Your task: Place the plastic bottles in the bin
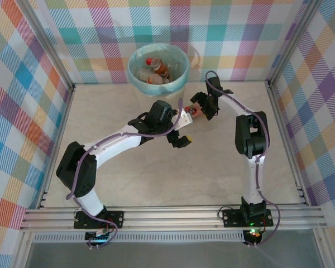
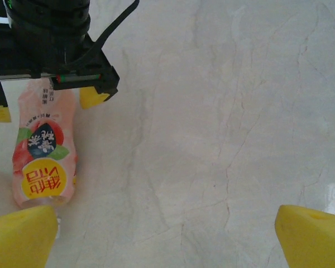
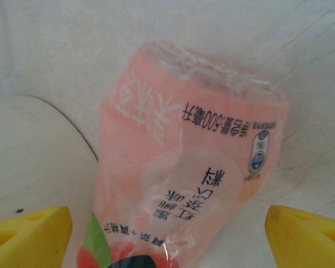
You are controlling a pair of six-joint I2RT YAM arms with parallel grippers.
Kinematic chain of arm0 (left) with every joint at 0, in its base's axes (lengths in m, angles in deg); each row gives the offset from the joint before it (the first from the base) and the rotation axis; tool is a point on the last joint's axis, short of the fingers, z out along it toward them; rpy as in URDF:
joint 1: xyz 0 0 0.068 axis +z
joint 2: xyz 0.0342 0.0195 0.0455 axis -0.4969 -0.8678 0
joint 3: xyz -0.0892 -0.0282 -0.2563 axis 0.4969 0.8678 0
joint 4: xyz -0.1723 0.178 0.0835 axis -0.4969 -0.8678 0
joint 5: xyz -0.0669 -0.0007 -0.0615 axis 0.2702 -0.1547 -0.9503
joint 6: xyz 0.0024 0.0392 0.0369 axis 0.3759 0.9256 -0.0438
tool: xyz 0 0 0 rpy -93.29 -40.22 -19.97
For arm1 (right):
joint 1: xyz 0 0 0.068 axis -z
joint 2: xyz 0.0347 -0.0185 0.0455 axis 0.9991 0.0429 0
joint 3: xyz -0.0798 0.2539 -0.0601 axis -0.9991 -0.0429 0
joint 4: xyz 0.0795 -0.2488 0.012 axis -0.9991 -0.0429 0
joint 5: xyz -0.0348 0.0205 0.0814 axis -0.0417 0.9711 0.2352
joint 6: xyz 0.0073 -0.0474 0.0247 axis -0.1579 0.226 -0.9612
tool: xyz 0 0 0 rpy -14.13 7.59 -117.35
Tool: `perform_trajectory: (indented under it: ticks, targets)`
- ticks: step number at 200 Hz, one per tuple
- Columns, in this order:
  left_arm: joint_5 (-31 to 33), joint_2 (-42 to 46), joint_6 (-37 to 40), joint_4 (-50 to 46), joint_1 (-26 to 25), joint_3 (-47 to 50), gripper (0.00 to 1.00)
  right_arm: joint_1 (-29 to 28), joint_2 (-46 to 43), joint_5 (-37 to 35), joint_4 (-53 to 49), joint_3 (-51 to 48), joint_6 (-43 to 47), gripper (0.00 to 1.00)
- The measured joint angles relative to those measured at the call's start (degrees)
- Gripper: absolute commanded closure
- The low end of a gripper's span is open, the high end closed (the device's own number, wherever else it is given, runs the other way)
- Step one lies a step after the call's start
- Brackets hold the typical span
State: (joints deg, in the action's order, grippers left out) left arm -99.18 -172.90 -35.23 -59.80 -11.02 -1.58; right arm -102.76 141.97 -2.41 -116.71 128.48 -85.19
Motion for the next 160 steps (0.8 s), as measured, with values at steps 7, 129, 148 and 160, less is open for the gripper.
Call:
perform_trajectory:
  ticks: [7, 129, 148, 160]
  targets:
    - [0.44, 0.02, 0.02, -0.02, 0.0, 0.59, 0.0, -0.2, 0.79, 0.07, -0.44, 0.74, -0.15, 0.11]
    - [5.79, 5.18, -0.11, 2.99, -0.02, 5.97, 0.0, 0.28, 3.63, 2.75, -1.7, 1.51, -3.17, 0.36]
    - [6.38, 7.34, -0.24, 3.02, -0.02, 6.1, 0.0, 0.57, 1.66, 2.21, -1.57, -1.14, -2.49, 0.37]
    - [6.49, 8.98, -0.44, 3.37, -0.02, 6.1, 0.0, 0.72, -0.15, 1.62, -1.86, -2.84, -1.73, 0.38]
